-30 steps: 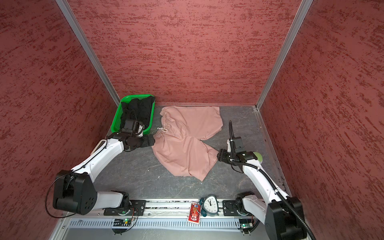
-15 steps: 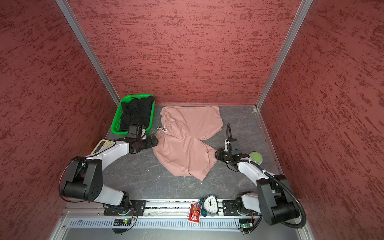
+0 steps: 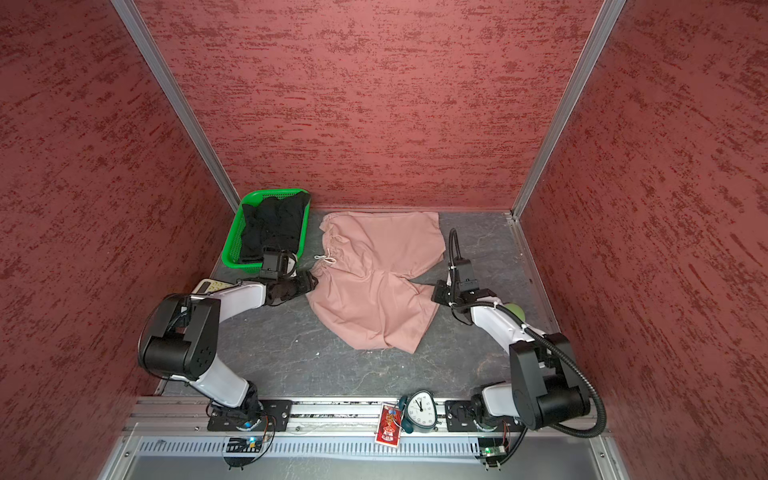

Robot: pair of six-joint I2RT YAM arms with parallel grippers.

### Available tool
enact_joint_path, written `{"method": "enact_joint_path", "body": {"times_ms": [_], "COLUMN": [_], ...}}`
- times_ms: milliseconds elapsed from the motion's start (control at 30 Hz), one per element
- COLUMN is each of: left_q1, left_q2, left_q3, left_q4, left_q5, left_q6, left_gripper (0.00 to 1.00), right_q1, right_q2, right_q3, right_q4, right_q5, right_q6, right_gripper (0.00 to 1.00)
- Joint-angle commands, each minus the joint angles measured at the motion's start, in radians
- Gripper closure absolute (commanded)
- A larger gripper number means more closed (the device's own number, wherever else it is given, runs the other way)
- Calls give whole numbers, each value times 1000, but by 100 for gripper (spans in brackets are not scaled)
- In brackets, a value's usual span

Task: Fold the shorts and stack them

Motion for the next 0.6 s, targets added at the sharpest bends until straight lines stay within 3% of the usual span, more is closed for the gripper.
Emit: {"method": "enact_joint_path", "body": {"times_ms": [0,100,300,467,567], "left_q1": [3,1,-9,-45,-67], "left_q2": [26,28,-40,-110,-150], "left_q3": [21,22,30,12,-14], "left_q4": [33,24,-62,-136,-155], "left_q5": [25,18,-20,-57,-87], "left_q6": [-7,-4,26,36,31], "left_gripper": [73,99,100,100,100], "right_q1": [-1,-2,-3,-28,-46], "right_q2": [-9,-12,45,280,392], "right_q3": [89,169,348,504,560], "right_q4": [-120,-213,-335,-344,-354], "right_q5": [79,72,87,73,46], "right_q6": [-78,-99,-162,-207,-219], "right_gripper": [100,100,100,100,87]}}
